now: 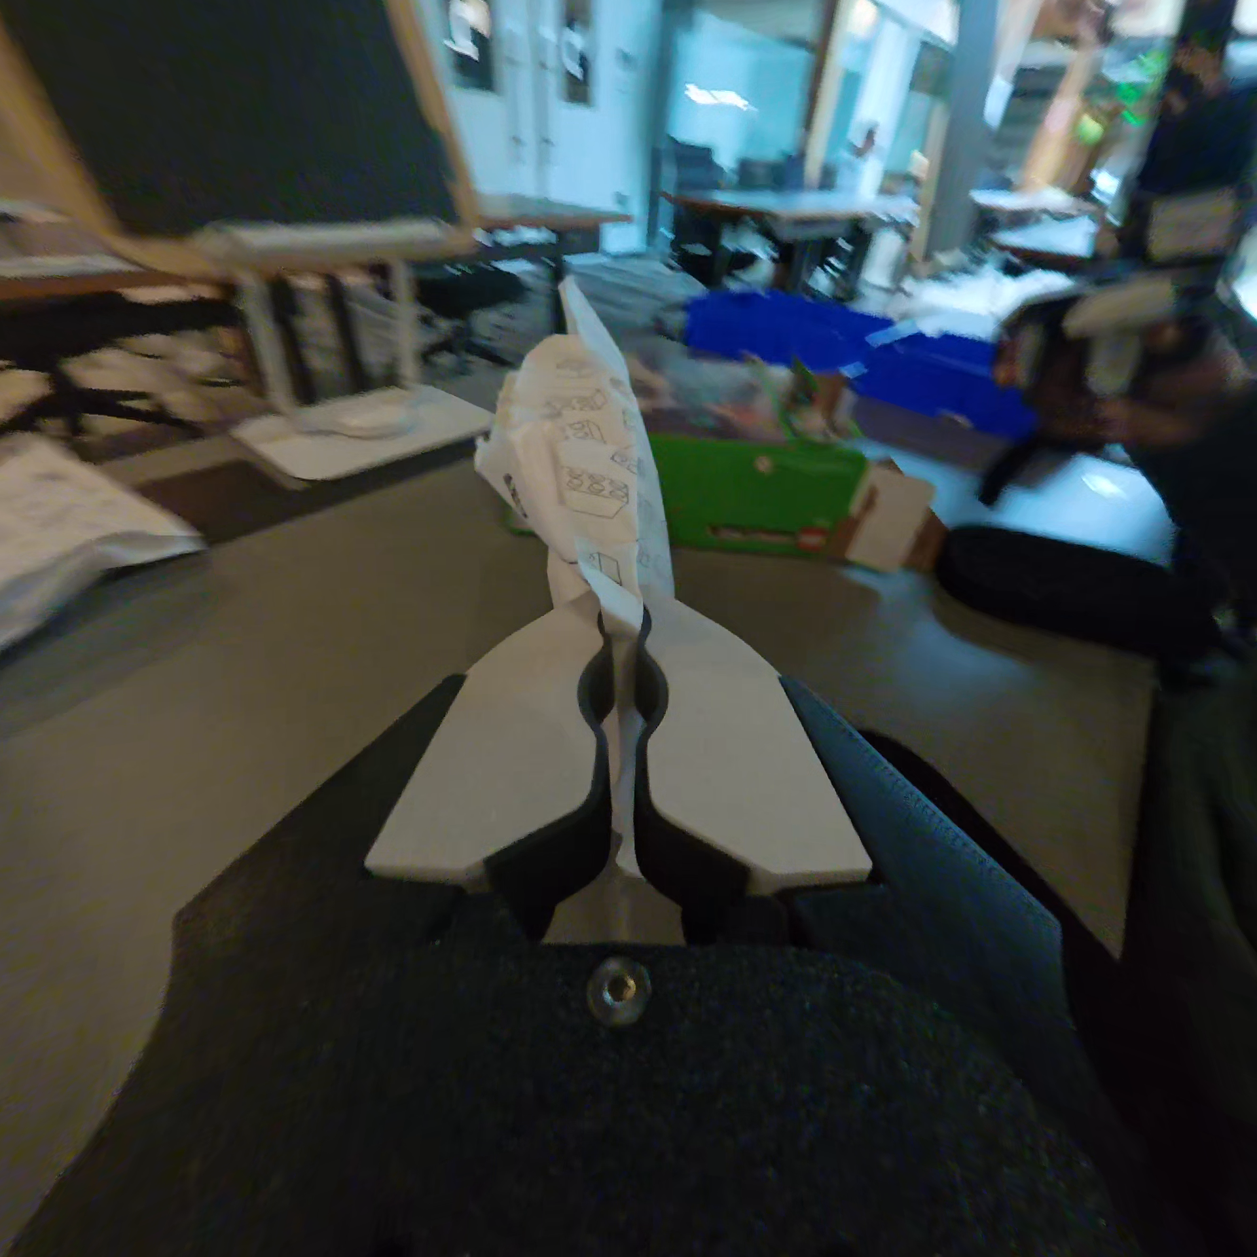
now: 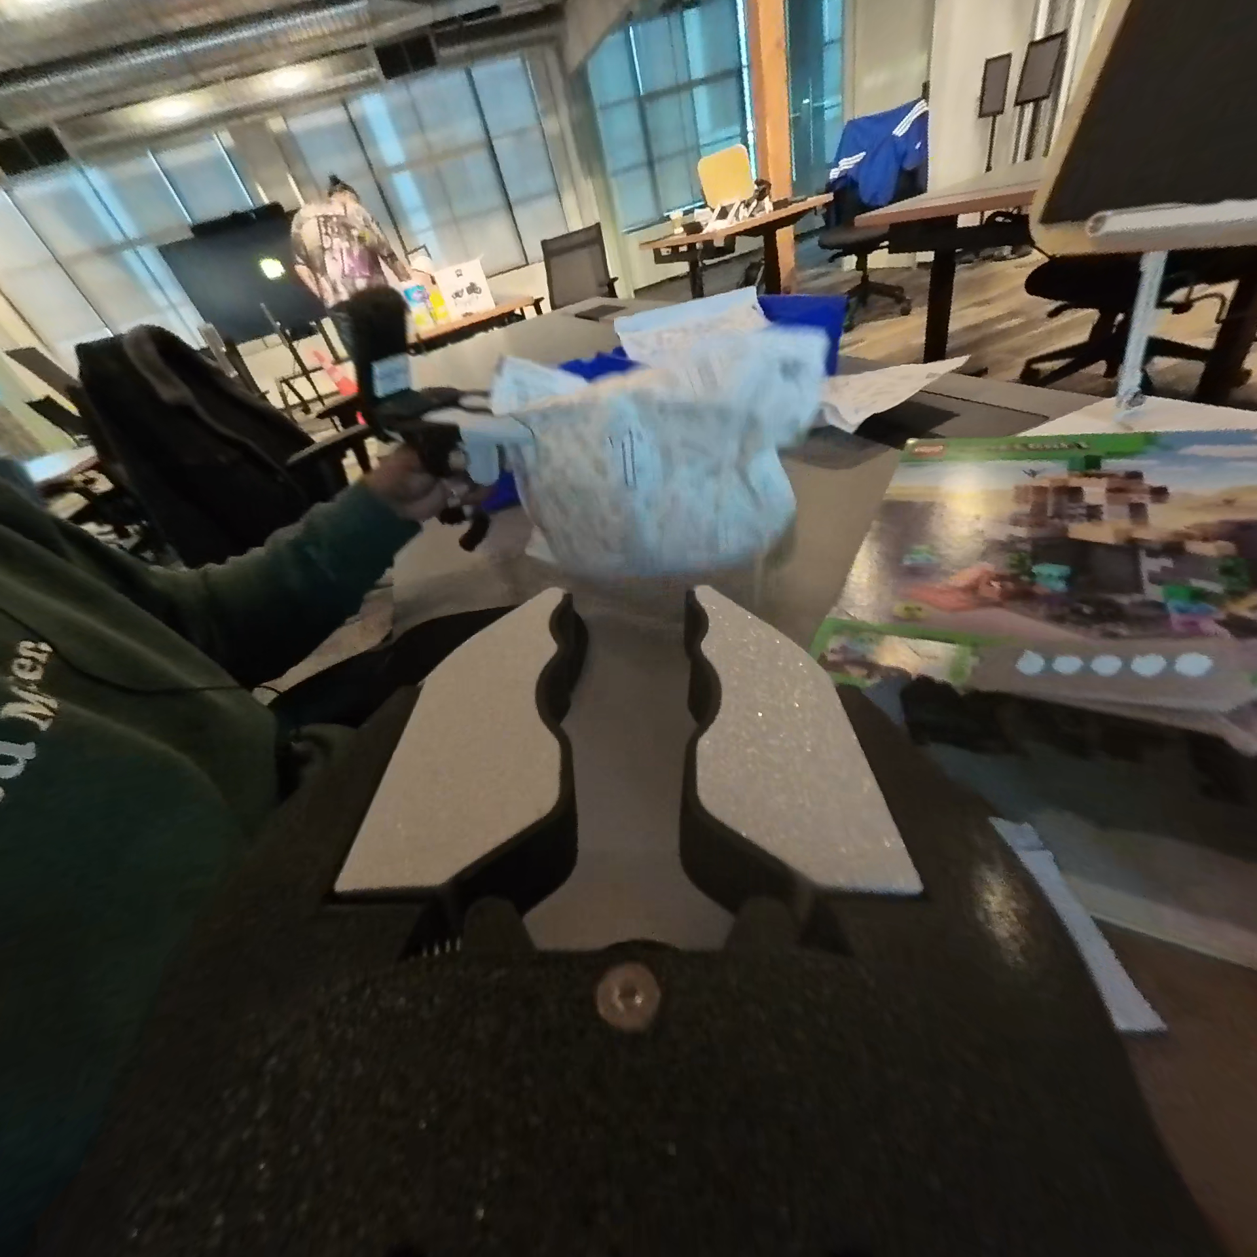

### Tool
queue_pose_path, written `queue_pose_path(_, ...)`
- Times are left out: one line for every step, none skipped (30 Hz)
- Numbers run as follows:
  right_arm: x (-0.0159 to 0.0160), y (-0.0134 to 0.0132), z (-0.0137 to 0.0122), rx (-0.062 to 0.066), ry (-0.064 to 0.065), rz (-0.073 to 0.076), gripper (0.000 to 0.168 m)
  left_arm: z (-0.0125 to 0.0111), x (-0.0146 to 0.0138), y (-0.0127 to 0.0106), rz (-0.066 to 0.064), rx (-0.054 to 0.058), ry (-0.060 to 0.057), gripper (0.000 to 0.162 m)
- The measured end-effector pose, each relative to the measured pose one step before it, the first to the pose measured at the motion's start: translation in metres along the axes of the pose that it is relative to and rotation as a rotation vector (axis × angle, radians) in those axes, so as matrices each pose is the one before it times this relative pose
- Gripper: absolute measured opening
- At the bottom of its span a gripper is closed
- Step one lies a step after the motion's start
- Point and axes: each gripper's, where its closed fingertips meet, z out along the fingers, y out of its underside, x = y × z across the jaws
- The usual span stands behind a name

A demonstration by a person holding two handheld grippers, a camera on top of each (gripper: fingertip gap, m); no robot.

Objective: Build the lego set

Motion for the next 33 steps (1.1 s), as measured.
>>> queue_pose_path(0.00081, 0.0019, -0.00104, -0.0047, 0.005, -0.0022, 0.031, -0.00687, -0.00695, -0.00631, -0.0056, 0.0151, -0.0469, 0.0)
queue_pose_path(0.00068, 0.00204, -0.00066, -0.0054, 0.0037, -0.0014, 0.031, -0.00751, -0.00733, -0.00638, -0.0041, 0.0137, -0.0445, 0.0)
queue_pose_path(0.00044, 0.00193, -0.00062, -0.0038, 0.0019, -0.0002, 0.031, -0.00816, -0.00904, -0.00657, -0.0072, 0.0138, -0.0503, 0.0)
queue_pose_path(0.00036, 0.00175, -0.00032, -0.0022, 0.0003, 0.0017, 0.031, -0.00894, -0.00966, -0.00733, -0.011, 0.017, -0.0474, 0.0)
queue_pose_path(0.00025, 0.00168, -0.00041, -0.002, -0.0011, 0.0033, 0.031, -0.00968, -0.01075, -0.00791, -0.0107, 0.0188, -0.0475, 0.0)
queue_pose_path(0.0004, 0.00154, -0.00039, -0.0021, -0.0013, 0.0036, 0.031, -0.01058, -0.01236, -0.00866, -0.0068, 0.0169, -0.0511, 0.0)
queue_pose_path(0.00067, 0.00158, -0.00059, -0.0025, -0.0002, 0.0035, 0.03, -0.0112, -0.0128, -0.00992, -0.0037, 0.0159, -0.0469, 0.0)
queue_pose_path(0.00075, 0.00143, -0.00051, -0.003, 0.0005, 0.0033, 0.03, -0.01161, -0.01436, -0.01068, -0.005, 0.012, -0.0463, 0.0)
queue_pose_path(0.00087, 0.00115, -0.00061, -0.0026, 0.0005, 0.0036, 0.03, -0.01171, -0.01573, -0.01146, -0.0069, 0.0122, -0.0452, 0.0)
queue_pose_path(0.001, 0.00107, -0.0005, -0.0018, -0.0002, 0.004, 0.03, -0.01117, -0.01741, -0.01144, -0.0142, 0.0092, -0.0449, 0.0)
queue_pose_path(0.001, 0.00119, -0.00032, -0.0014, -0.0007, 0.0042, 0.03, -0.01039, -0.01862, -0.0109, -0.012, 0.0109, -0.0449, 0.0)
queue_pose_path(0.00137, 0.00115, -0.00019, -0.0006, 0.0011, 0.0037, 0.03, -0.00875, -0.01931, -0.0089, -0.0153, 0.0037, -0.0415, 0.001)
queue_pose_path(0.00164, 0.00111, -0.0001, 0.0009, 0.0036, 0.002, 0.03, -0.0073, -0.01961, -0.00692, -0.0122, 0.0002, -0.0423, 0.001)
queue_pose_path(0.00156, 0.00095, -0.00011, 0.0021, 0.0045, 0.0003, 0.03, -0.00585, -0.01917, -0.00543, -0.0076, 0.0012, -0.0424, 0.001)
queue_pose_path(0.00126, 0.00058, -0.00021, 0.0038, 0.005, -0.0018, 0.03, -0.00446, -0.01869, -0.00325, -0.009, -0.0022, -0.0421, 0.001)
queue_pose_path(0.00131, 0.00027, -0.00047, 0.0057, 0.0073, -0.0038, 0.03, -0.00324, -0.01758, -0.00228, -0.0142, 0.0027, -0.0363, 0.0)
queue_pose_path(0.00167, 0.00032, -0.00061, 0.0048, 0.0105, -0.0046, 0.03, -0.00205, -0.01724, -0.00038, -0.0175, -0.0014, -0.0353, 0.001)
queue_pose_path(0.00221, 0.00047, -0.00077, 0.0024, 0.0132, -0.0044, 0.029, -0.00079, -0.01775, 0.00164, -0.0112, -0.0052, -0.0403, 0.001)
queue_pose_path(0.00216, 0.00043, -0.00083, 0.0014, 0.0142, -0.0045, 0.029, 0.00074, -0.01714, 0.0044, -0.0143, -0.0119, -0.0379, 0.001)
queue_pose_path(0.00192, 0.00018, -0.00095, 0.002, 0.0123, -0.0051, 0.028, 0.00246, -0.01621, 0.00721, -0.0254, -0.0181, -0.031, 0.001)
queue_pose_path(0.00118, 0.0001, -0.00108, 0.0013, 0.0077, -0.0047, 0.027, 0.00402, -0.01502, 0.00969, -0.0294, -0.0236, -0.0248, 0.001)
queue_pose_path(0.00065, 0.00033, -0.00102, -0.0008, 0.004, -0.0027, 0.027, 0.00508, -0.01425, 0.01189, -0.0306, -0.0284, -0.0224, 0.001)
queue_pose_path(0.00074, 0.00027, -0.00109, -0.0013, 0.0043, -0.0018, 0.026, 0.00565, -0.01292, 0.01244, -0.0375, -0.0286, -0.0188, 0.001)
queue_pose_path(0.00095, 0.00051, -0.00112, -0.0019, 0.0052, -0.0006, 0.026, 0.00581, -0.01009, 0.01245, -0.0443, -0.0298, -0.0058, 0.001)
queue_pose_path(0.00104, 0.00064, -0.00112, -0.0035, 0.0051, 0.0021, 0.026, 0.00549, -0.00751, 0.01195, -0.0498, -0.0319, 0.0029, 0.001)
queue_pose_path(0.00122, 0.0007, -0.00094, -0.0038, 0.0051, 0.0031, 0.026, 0.00432, -0.00604, 0.00917, -0.038, -0.0245, 0.0046, 0.001)
queue_pose_path(0.00119, 0.00051, -0.00107, -0.0027, 0.0052, 0.0023, 0.026, 0.00147, -0.00602, 0.00238, -0.0257, 0.0097, -0.006, 0.001)
queue_pose_path(0.00109, 0.00044, -0.00082, -0.0022, 0.0046, 0.0019, 0.026, -0.00124, -0.00633, -0.00171, -0.0177, 0.0207, -0.0185, 0.0)
queue_pose_path(0.00104, 0.00045, -0.00065, -0.0027, 0.0039, 0.0024, 0.026, -0.00269, -0.0065, -0.00329, -0.0004, 0.0175, -0.0288, 0.004)
queue_pose_path(0.00094, 0.00043, -0.00036, -0.0019, 0.0033, 0.0022, 0.026, -0.00316, -0.00693, -0.00433, 0.0158, 0.0146, -0.0402, 0.013)
queue_pose_path(0.00083, 0.00029, -0.0002, -0.0008, 0.0027, 0.0018, 0.026, -0.0033, -0.0062, -0.00476, 0.0245, 0.0111, -0.0378, 0.022)
queue_pose_path(0.00076, 0.00042, 0.0002, -0.0006, 0.0021, 0.0017, 0.026, -0.00341, -0.0052, -0.00436, 0.0241, 0.0047, -0.0313, 0.03)
queue_pose_path(0.00068, 0.0004, 0.00041, -0.0007, 0.0019, 0.0016, 0.026, -0.0045, -0.00424, -0.00589, 0.0232, 0.0142, -0.0259, 0.034)
